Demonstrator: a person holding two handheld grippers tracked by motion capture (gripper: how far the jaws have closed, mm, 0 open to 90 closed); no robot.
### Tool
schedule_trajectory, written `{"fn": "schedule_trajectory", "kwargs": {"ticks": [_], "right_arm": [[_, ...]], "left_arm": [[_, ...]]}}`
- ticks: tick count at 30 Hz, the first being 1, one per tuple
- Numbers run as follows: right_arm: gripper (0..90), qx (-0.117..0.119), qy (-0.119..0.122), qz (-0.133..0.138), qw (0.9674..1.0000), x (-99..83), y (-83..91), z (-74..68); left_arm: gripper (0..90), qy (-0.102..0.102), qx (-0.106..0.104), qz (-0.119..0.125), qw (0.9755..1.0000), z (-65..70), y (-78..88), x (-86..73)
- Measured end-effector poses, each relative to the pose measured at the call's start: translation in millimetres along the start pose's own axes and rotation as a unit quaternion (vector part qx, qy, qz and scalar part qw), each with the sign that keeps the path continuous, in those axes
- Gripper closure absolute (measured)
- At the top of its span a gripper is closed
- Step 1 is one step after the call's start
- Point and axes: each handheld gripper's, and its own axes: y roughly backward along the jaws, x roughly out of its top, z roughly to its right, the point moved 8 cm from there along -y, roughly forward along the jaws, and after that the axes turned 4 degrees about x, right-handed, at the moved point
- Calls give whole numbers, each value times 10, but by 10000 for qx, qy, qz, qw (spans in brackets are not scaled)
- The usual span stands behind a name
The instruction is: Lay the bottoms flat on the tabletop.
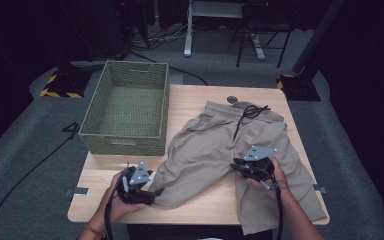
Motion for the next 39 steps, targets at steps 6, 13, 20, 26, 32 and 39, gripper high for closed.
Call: {"fn": "schedule_trajectory", "kwargs": {"ticks": [6, 13, 20, 26, 32, 39], "right_arm": [[458, -33, -3, -415, 9991, -90, -97, -5], [366, 29, 205, -286, 9994, -195, 204, -73], [366, -389, -127, -170, 9990, -521, 618, 88], [380, -896, -332, -491, 9942, -825, 716, 351], [380, -683, -431, -576, 9951, -896, 570, 372], [373, -549, -566, -563, 9953, -933, 474, 377]], "left_arm": [[320, -694, -297, -446, 9961, 454, -299, 135], [603, -665, -404, -835, 9935, 479, -516, 140], [839, -885, -314, -855, 9919, 459, -615, 251], [871, -959, -654, -320, 9927, 546, -546, 538], [866, -680, -1040, 650, 9901, 536, -196, 925], [812, -231, -107, 796, 9965, 105, -157, 1019]]}}
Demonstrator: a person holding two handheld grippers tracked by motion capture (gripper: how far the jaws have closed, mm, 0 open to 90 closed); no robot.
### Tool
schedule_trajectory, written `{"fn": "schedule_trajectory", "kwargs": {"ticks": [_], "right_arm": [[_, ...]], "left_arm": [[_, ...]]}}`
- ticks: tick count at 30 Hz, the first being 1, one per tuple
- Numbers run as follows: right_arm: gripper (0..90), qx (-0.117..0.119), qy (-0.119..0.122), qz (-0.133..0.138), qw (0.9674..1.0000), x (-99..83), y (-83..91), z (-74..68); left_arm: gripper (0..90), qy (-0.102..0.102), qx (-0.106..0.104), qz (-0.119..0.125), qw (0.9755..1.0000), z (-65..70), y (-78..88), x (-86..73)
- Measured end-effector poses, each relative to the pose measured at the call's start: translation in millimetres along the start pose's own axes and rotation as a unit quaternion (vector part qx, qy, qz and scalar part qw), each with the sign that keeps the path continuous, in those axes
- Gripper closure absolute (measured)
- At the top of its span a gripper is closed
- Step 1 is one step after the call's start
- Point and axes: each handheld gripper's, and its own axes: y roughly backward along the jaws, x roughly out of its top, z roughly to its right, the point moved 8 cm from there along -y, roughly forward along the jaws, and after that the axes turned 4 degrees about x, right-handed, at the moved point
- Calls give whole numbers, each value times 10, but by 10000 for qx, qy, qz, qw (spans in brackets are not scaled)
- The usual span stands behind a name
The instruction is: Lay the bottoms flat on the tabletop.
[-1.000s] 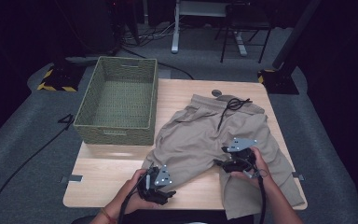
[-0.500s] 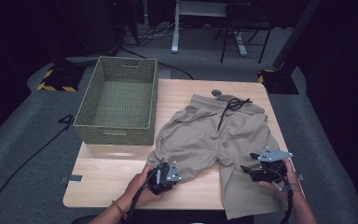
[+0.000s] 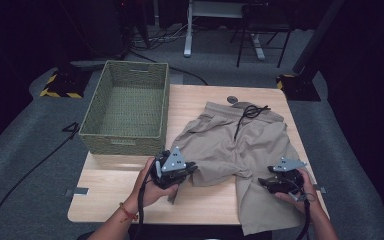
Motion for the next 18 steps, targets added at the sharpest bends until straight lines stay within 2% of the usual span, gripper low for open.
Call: {"fn": "schedule_trajectory", "kwargs": {"ticks": [1, 2, 3, 5, 6, 9, 10, 11, 12, 13, 14, 15, 16, 17, 18], "right_arm": [[373, 0, 0, 0, 10000, 0, 0, 0], [368, 21, -60, 24, 10000, -7, -1, 16], [366, 32, -97, 38, 9999, -10, -3, 25], [365, 38, -136, 49, 9999, -12, -4, 33], [365, 37, -170, 48, 9998, -15, -5, 45], [382, -84, -118, 40, 9999, -2, 2, 45], [405, -53, -84, 209, 9997, 55, 46, -1], [405, -53, -84, 209, 9997, 55, 46, -1], [417, 62, -108, 521, 9986, 174, 129, -89], [417, 62, -108, 521, 9986, 174, 129, -89], [427, 134, -67, 663, 9977, 248, 172, -152], [451, 336, 125, 909, 9952, 401, 234, -328], [451, 336, 125, 909, 9952, 401, 234, -328], [470, 642, 346, 1024, 9921, 537, 221, -564], [470, 782, 506, 1003, 9906, 594, 182, -686]], "left_arm": [[812, -29, 166, -144, 9998, -72, -35, -55], [711, 57, 541, -438, 9976, -202, -108, -175], [680, 57, 541, -438, 9976, -202, -108, -175], [662, 69, 769, -758, 9941, -298, -160, -288], [614, 84, 739, -927, 9929, -336, -186, -368], [588, 154, 676, -974, 9928, -347, -159, -417], [514, 168, 638, -938, 9934, -346, -139, -422], [514, 213, 547, -847, 9947, -336, -103, -422], [437, 302, 461, -754, 9956, -321, -14, -440], [411, 302, 461, -754, 9956, -321, -14, -440], [411, 332, 492, -733, 9955, -324, 30, -459], [331, 375, 453, -696, 9958, -316, 75, -479], [331, 439, 360, -663, 9962, -292, 116, -504], [305, 506, 265, -663, 9962, -255, 145, -537], [276, 515, 202, -701, 9960, -216, 166, -578]]}}
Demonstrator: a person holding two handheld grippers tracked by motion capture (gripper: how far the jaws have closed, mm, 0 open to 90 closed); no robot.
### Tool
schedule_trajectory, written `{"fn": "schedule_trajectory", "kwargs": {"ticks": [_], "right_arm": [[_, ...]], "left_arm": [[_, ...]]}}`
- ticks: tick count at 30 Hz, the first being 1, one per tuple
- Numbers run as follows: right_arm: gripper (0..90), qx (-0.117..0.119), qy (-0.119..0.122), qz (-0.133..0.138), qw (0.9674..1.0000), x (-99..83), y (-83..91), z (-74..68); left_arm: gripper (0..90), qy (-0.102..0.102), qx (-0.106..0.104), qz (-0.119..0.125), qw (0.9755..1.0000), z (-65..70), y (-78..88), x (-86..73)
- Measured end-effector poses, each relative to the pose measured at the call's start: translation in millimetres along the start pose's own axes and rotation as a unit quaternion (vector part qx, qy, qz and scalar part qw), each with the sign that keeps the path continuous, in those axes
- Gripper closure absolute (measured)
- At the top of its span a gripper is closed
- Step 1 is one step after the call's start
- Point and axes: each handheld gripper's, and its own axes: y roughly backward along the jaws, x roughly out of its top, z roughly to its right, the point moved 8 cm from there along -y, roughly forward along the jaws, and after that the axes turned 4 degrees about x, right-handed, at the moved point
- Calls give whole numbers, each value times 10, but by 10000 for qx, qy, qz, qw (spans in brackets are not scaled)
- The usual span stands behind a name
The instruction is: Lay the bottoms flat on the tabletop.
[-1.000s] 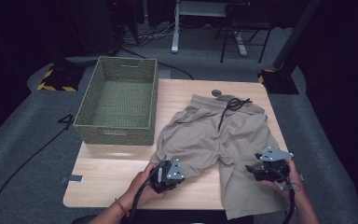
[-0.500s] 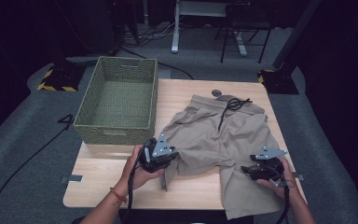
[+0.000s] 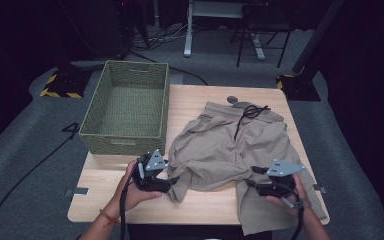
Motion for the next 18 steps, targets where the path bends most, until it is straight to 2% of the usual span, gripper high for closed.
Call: {"fn": "schedule_trajectory", "kwargs": {"ticks": [1, 2, 4, 5, 6, 7, 8, 9, 10, 11, 12, 14, 17, 18], "right_arm": [[467, 111, 133, -62, 9998, 50, -89, -103], [467, 111, 133, -62, 9998, 50, -89, -103], [459, 303, 430, -232, 9983, 131, -286, -276], [449, 458, 595, -384, 9964, 195, -487, -394], [449, 458, 595, -384, 9964, 195, -487, -394], [446, 528, 668, -453, 9953, 219, -582, -442], [432, 621, 836, -592, 9928, 253, -742, -518], [432, 621, 836, -592, 9928, 253, -742, -518], [430, 710, 820, -686, 9917, 274, -878, -553], [430, 710, 820, -686, 9917, 274, -878, -553], [429, 771, 854, -756, 9905, 271, -939, -556], [435, 779, 760, -930, 9897, 243, -1090, -540], [466, 845, 649, -947, 9898, 234, -1134, -530], [583, 844, 564, -926, 9905, 239, -1135, -506]], "left_arm": [[260, -6, -65, -37, 10000, 36, 7, -50], [260, 37, -131, -55, 9999, 74, -1, -100], [252, 56, -240, -134, 9996, 135, -47, -200], [235, 65, -285, -253, 9993, 168, -122, -287], [233, 65, -285, -253, 9993, 168, -122, -287], [233, 95, -327, -308, 9989, 179, -163, -319], [224, 120, -373, -333, 9987, 190, -200, -339], [224, 113, -394, -374, 9985, 198, -237, -357], [222, 68, -383, -476, 9981, 211, -303, -386], [221, 68, -383, -476, 9981, 211, -303, -386], [221, 65, -393, -480, 9981, 216, -333, -393], [222, 101, -414, -545, 9976, 210, -378, -411], [257, 79, -379, -598, 9975, 201, -430, -428], [290, 12, -348, -581, 9977, 196, -433, -428]]}}
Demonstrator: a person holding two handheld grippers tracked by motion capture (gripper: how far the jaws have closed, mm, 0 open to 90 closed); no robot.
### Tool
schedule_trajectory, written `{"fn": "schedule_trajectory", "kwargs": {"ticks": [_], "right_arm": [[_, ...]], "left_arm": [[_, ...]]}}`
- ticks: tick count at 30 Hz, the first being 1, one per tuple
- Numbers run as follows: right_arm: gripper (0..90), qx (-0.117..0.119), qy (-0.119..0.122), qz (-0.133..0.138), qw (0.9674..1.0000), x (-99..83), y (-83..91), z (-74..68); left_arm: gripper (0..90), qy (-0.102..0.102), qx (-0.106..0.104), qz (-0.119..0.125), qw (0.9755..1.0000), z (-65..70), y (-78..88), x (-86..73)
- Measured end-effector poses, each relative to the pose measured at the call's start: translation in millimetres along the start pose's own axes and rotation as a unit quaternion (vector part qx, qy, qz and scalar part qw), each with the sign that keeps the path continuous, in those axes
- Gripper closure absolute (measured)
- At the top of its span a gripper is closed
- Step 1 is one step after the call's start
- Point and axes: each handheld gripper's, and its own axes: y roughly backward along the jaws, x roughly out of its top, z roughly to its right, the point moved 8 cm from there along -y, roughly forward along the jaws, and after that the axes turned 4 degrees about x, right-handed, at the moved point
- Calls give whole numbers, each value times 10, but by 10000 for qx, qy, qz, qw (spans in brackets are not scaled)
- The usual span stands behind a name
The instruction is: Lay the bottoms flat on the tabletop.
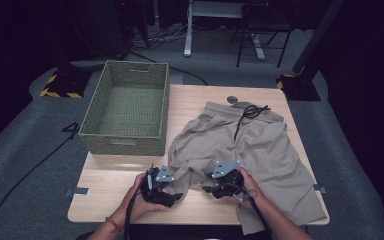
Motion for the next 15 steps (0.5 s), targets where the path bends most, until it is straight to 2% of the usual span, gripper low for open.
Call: {"fn": "schedule_trajectory", "kwargs": {"ticks": [1, 2, 3, 4, 5, 6, 8, 9, 10, 12, 13, 15], "right_arm": [[583, 0, 0, 0, 10000, 0, 0, 0], [661, 1, -21, 5, 10000, -5, 9, 13], [772, -11, -125, 30, 9999, -25, 29, 50], [829, -28, -108, 21, 9999, -38, 42, 64], [854, -26, -94, -12, 10000, -54, 60, 69], [854, -26, -94, -12, 10000, -54, 60, 69], [885, 53, -9, -143, 9999, -118, 137, 52], [885, 53, -9, -143, 9999, -118, 137, 52], [887, 133, -3, -60, 9999, -155, 234, 31], [888, 196, 29, 95, 9998, -179, 394, 1], [888, 196, 29, 95, 9998, -179, 394, 1], [888, 259, 9, 300, 9992, -196, 581, -22]], "left_arm": [[290, -18, 55, 20, 10000, -10, -3, 5], [333, -26, 113, 18, 9999, -25, -2, 8], [443, -80, 149, 36, 9999, -59, 12, 11], [525, -95, 163, 46, 9998, -79, 23, 7], [560, -95, 163, 46, 9998, -79, 23, 7], [560, -95, 189, 29, 9998, -104, 39, -4], [674, -100, 312, -4, 9995, -163, 81, -39], [674, -112, 383, -42, 9992, -192, 110, -62], [775, -137, 535, -87, 9984, -258, 176, -112], [803, -107, 555, -79, 9984, -282, 208, -136], [803, -105, 580, -83, 9982, -304, 246, -162], [826, -70, 575, -63, 9983, -324, 310, -204]]}}
